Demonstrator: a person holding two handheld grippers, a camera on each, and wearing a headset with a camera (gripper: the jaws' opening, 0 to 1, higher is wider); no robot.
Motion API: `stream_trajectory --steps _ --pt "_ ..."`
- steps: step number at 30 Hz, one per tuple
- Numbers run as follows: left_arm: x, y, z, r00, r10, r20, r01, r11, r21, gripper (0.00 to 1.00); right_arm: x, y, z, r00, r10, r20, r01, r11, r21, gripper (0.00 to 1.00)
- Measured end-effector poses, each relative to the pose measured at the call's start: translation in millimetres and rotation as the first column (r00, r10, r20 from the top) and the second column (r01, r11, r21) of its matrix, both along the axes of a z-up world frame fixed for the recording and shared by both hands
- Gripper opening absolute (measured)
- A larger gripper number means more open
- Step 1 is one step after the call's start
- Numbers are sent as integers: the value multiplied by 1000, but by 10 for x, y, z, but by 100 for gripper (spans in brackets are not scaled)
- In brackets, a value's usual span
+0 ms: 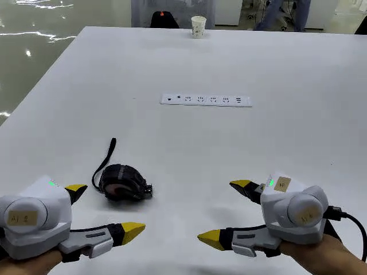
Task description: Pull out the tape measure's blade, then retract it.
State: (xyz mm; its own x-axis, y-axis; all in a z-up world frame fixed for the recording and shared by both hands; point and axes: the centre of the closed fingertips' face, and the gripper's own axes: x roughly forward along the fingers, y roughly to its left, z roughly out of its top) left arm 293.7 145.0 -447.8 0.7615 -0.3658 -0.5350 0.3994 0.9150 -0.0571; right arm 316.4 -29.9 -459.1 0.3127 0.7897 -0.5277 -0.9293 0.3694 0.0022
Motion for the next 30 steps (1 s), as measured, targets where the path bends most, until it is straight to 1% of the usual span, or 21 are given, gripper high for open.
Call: stream_trajectory --steps 4,6,12,18,26,30 --pt "-52 -20 3 1000 -12 5 12 1000 2 92 -51 -46 -4 1000 -17 -4 17 1000 9 81" --pt "-81 -44 -1 1000 -29 7 29 1000 12 94 -74 -66 -5 1000 -25 -4 25 1000 13 83" --pt "-121 -60 12 999 -42 19 42 999 -2 96 -142 -121 -1 999 -42 -8 42 999 23 86" --pt "-187 -68 15 998 -54 27 54 999 3 98 -187 -165 15 998 -55 -5 55 998 31 91" --pt "-268 -70 36 997 -68 39 68 998 11 99 -259 -226 5 998 -64 -4 64 997 39 97" --pt "-315 -88 45 996 -74 40 74 997 1 99 -298 -250 7 997 -74 -7 74 996 47 99"
